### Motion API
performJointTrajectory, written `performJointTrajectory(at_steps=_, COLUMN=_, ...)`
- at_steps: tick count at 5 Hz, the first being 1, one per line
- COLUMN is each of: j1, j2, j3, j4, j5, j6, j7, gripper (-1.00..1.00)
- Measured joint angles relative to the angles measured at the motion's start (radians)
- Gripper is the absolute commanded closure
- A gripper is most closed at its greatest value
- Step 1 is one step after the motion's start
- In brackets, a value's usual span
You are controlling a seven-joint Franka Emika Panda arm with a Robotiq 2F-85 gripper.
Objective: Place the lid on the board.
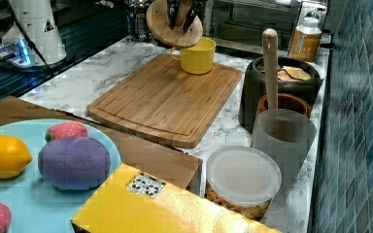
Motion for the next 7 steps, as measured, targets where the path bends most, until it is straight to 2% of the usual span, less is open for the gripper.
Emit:
performJointTrajectory(at_steps=2, j1=-0.006, j2=0.042, j3=-0.053, j4=-0.034, j5=0.025, j6=0.085, j7=0.016, gripper=1.00)
performJointTrajectory(at_steps=3, j1=-0.024, j2=0.033, j3=-0.091, j4=-0.091, j5=0.026, j6=0.182, j7=0.079, gripper=1.00)
performJointTrajectory(at_steps=4, j1=-0.047, j2=0.029, j3=-0.124, j4=-0.136, j5=0.019, j6=0.193, j7=0.125, gripper=1.00)
performJointTrajectory(at_steps=5, j1=-0.065, j2=0.024, j3=-0.155, j4=-0.192, j5=-0.029, j6=0.266, j7=0.133, gripper=1.00)
performJointTrajectory(at_steps=7, j1=-0.070, j2=0.030, j3=-0.181, j4=-0.280, j5=-0.181, j6=0.366, j7=0.329, gripper=1.00)
